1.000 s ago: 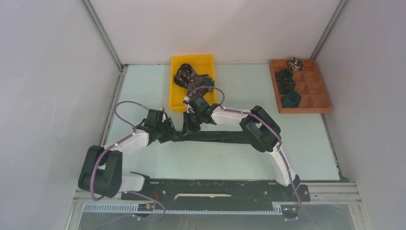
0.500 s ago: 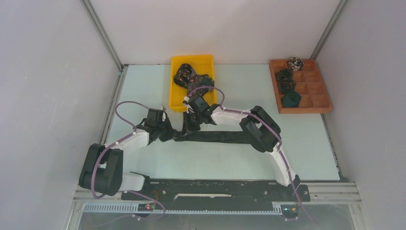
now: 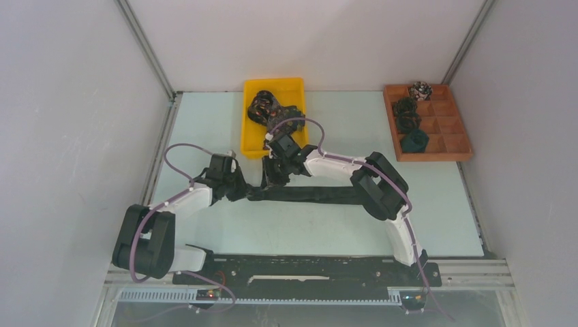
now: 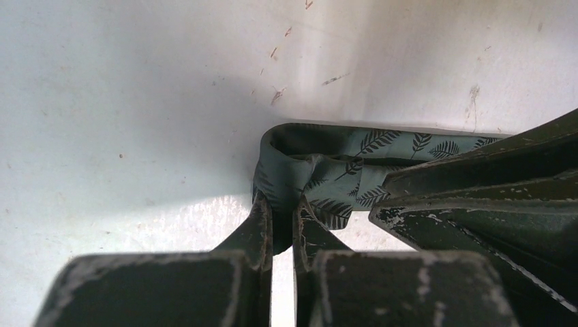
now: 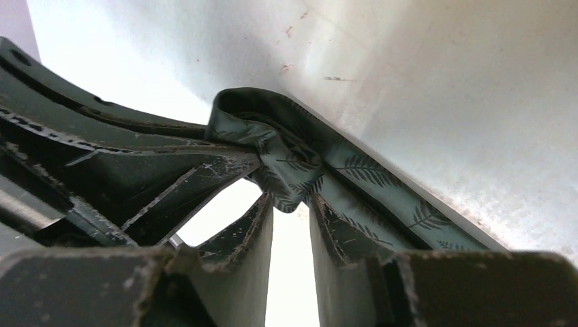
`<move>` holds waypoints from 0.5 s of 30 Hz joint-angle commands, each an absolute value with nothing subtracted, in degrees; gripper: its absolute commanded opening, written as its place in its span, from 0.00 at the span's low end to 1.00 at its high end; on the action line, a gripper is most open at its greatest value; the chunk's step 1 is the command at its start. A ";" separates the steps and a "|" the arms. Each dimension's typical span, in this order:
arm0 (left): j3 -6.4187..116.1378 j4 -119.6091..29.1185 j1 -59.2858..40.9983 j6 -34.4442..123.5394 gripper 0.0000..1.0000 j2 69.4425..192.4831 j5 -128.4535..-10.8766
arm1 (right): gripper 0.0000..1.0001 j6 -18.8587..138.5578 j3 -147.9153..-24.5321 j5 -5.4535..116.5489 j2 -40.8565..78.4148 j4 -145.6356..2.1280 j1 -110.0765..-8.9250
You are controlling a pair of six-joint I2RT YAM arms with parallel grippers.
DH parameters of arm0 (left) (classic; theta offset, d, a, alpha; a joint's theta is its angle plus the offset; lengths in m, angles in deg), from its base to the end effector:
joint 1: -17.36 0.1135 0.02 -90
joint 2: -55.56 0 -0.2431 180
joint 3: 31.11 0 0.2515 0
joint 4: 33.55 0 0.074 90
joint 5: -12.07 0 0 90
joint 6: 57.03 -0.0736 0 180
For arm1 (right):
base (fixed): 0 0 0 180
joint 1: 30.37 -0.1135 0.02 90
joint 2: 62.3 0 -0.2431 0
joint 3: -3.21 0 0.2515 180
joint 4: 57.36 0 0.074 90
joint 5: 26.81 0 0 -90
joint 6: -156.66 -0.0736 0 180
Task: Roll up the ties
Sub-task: Roll the tie at the center of the board.
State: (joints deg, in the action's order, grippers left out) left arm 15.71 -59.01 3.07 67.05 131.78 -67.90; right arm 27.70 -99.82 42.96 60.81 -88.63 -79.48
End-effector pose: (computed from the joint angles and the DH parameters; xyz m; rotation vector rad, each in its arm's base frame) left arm 0.2541 -0.0780 0.1064 -0.3755 2.5727 -0.5452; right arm 0.2939 0.3783 0.1191 -0.4095 2.6905 1.0104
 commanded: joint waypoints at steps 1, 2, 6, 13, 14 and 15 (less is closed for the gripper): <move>17.23 -60.40 2.77 66.83 0.00 130.43 -69.13 | 0.28 28.07 -99.45 45.58 58.26 -90.09 -80.29; 17.31 -60.55 2.77 66.81 0.00 130.17 -69.26 | 0.27 27.96 -99.44 45.64 58.51 -90.10 -80.45; 17.82 -61.60 2.76 66.70 0.00 129.36 -69.74 | 0.22 27.36 -99.78 45.08 59.85 -89.37 -80.69; 18.71 -62.90 2.67 66.37 0.00 128.65 -70.53 | 0.18 26.76 -101.87 43.51 62.63 -88.63 -80.98; 18.77 -62.96 2.68 66.37 0.00 128.54 -70.57 | 0.17 26.77 -102.24 43.43 62.93 -88.83 -81.02; 18.79 -63.11 2.68 66.41 0.00 128.43 -70.65 | 0.16 26.76 -102.52 43.37 63.18 -88.86 -81.13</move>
State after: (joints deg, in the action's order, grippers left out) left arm 16.36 -61.96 2.85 67.01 130.41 -69.00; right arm 27.20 -99.71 43.81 61.55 -89.84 -80.66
